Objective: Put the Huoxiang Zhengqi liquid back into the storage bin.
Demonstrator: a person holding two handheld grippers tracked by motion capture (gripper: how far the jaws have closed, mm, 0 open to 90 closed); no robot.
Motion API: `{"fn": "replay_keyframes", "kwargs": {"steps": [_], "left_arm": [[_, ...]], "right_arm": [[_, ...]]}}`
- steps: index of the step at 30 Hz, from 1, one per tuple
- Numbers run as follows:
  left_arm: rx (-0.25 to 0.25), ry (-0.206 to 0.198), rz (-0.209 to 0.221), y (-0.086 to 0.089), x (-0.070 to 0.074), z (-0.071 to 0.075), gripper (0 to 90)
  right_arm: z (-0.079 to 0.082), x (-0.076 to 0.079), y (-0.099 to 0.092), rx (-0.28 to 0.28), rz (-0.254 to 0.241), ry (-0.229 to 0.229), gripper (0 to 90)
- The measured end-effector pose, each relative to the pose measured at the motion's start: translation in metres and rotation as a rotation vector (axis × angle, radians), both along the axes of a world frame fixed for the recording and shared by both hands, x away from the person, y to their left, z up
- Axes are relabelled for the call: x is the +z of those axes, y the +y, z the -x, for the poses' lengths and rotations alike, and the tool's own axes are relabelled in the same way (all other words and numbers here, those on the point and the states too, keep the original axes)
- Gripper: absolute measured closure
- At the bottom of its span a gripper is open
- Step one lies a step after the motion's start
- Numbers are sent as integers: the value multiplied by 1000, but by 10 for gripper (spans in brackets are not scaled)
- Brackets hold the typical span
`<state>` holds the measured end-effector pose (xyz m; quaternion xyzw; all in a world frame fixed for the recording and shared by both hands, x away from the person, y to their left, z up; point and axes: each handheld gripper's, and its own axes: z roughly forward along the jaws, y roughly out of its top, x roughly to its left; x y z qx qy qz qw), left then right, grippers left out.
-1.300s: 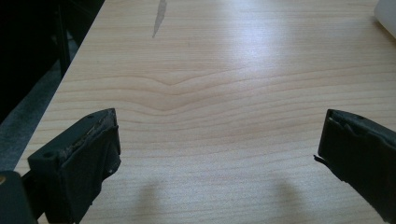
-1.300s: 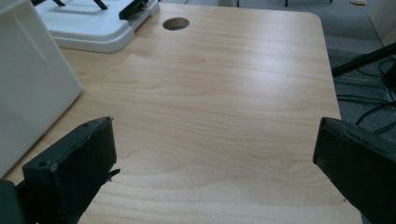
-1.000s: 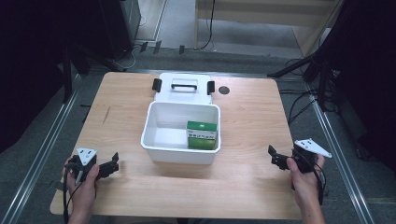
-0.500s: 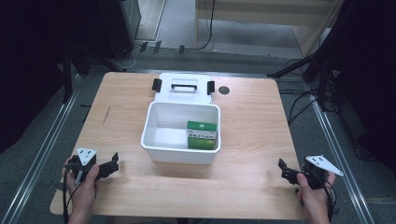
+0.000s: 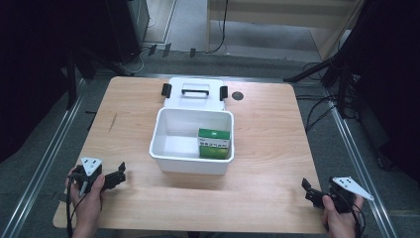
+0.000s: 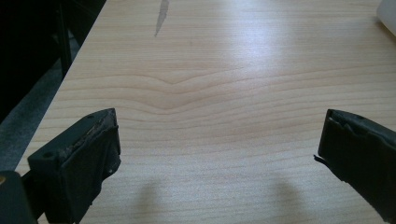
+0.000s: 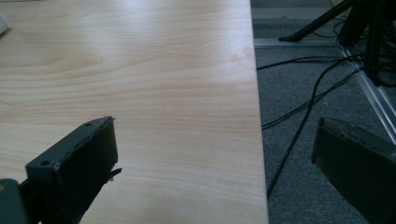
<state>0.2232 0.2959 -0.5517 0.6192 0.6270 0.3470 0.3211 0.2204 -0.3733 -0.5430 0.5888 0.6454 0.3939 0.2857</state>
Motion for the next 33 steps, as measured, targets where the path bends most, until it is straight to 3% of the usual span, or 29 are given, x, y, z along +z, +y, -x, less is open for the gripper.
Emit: {"fn": "replay_keyframes", "kwargs": {"steps": [14, 18, 21, 24, 29, 33], "left_arm": [[1, -1, -5, 0, 0, 0, 0], [4, -4, -6, -1, 0, 1, 0], [2, -2, -8, -1, 0, 1, 0], [3, -3, -10, -1, 0, 1, 0], [5, -3, -12, -1, 0, 0, 0], [4, 0, -11, -1, 0, 0, 0]], "right_arm": [[16, -4, -6, -3, -37, -11, 1], [21, -4, -4, -36, -66, -39, 46], [24, -3, -1, -65, -52, -53, 46], [22, -4, -1, -43, -57, -40, 46], [18, -5, -6, -63, -99, 4, 65], [18, -4, -3, -67, -75, 6, 68]]}}
